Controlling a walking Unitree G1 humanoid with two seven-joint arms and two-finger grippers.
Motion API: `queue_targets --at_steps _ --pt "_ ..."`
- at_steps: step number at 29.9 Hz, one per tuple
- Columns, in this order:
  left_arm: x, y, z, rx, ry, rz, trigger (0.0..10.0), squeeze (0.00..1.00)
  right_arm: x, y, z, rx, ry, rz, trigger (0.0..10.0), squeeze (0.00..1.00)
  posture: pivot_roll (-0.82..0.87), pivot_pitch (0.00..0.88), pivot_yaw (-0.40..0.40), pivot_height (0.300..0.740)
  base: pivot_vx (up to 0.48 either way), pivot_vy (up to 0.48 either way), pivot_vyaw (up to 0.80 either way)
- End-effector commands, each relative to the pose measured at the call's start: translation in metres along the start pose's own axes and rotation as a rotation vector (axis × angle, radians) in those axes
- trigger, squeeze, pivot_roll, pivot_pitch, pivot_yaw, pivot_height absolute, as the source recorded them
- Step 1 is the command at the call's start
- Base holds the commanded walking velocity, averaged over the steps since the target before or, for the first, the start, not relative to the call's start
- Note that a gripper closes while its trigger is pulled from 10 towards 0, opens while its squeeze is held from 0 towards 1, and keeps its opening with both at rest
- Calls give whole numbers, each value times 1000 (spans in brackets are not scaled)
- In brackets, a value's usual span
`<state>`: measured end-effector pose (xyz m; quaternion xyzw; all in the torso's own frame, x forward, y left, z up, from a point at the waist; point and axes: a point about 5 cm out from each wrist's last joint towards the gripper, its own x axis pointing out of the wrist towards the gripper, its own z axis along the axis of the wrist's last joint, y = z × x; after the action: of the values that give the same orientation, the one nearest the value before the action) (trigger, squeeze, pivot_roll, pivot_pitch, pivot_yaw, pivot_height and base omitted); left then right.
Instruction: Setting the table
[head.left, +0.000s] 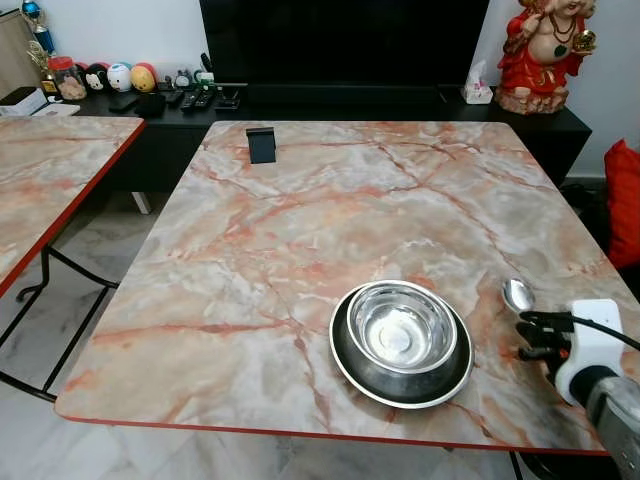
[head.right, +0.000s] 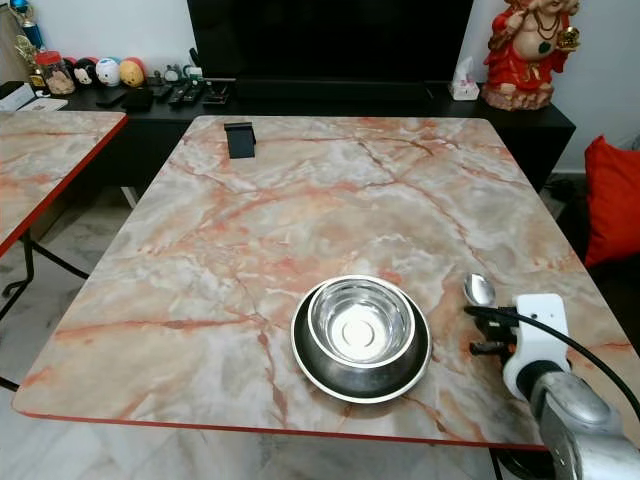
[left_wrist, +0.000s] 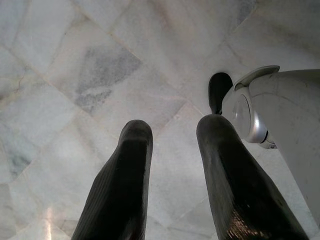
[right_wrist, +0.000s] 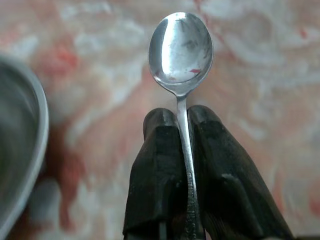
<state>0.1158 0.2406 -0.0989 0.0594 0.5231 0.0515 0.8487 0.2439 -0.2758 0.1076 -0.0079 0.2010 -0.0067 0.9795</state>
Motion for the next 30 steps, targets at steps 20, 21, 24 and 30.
queue_targets --at_steps 20,21,24,30 --pt "7 -15 36 38 -65 -29 10000 0 26 21 -8 64 -32 72 10000 0 -42 0 2 731 0 0 0" --pt "7 -15 36 37 -66 -30 10000 0 27 22 -9 62 -31 71 10000 0 -42 0 2 731 0 0 0" --pt "7 -15 36 38 -67 -31 10000 0 28 22 -9 62 -31 72 10000 0 -34 0 -1 731 0 0 0" --pt "6 -17 32 43 -59 -33 10000 0 32 26 -13 63 -23 63 10000 0 -32 0 -1 731 0 0 0"
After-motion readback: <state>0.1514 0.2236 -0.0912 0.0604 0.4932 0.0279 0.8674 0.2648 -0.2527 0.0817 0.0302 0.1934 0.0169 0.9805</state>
